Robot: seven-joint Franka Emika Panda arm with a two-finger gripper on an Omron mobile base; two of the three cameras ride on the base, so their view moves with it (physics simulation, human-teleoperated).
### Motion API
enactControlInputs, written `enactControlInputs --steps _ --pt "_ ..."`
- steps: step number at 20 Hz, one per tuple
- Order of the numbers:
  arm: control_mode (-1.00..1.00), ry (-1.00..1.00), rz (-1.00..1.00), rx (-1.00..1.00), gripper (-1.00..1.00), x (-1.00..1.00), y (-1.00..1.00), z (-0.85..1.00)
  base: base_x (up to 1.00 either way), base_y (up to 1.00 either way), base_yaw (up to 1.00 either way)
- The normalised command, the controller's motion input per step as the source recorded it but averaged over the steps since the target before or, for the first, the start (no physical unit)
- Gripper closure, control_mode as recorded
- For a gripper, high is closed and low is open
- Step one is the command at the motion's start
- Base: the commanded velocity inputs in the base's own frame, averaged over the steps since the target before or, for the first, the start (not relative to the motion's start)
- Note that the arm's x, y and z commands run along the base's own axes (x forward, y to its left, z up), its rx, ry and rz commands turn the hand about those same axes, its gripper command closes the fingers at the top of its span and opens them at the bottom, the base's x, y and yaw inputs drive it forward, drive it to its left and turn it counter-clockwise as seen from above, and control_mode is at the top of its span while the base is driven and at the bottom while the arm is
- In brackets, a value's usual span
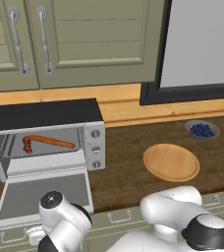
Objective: Pick up the kebab skewer and baguette bread, and place them inside the toaster oven. Close the toaster oven door and start by setting the timer.
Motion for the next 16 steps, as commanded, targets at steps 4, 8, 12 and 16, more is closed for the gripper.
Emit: enactControlInputs --steps 4,8,12,16 --pt "-1.0 -0.09 0.0 0.0 -1.0 0.37 0.0 -0.09 0.0 0.0 0.0" --pt "-1.0 -0.1 0.0 0.0 -1.0 0.58 0.0 0.0 0.0 0.0 0.0" --pt "-1.0 -0.14 0.0 -0.01 -1.0 0.78 0.0 0.12 0.0 0.0 0.0" --pt "-1.0 -0.29 0.0 0.0 -1.0 0.75 0.0 0.4 0.0 0.0 0.0"
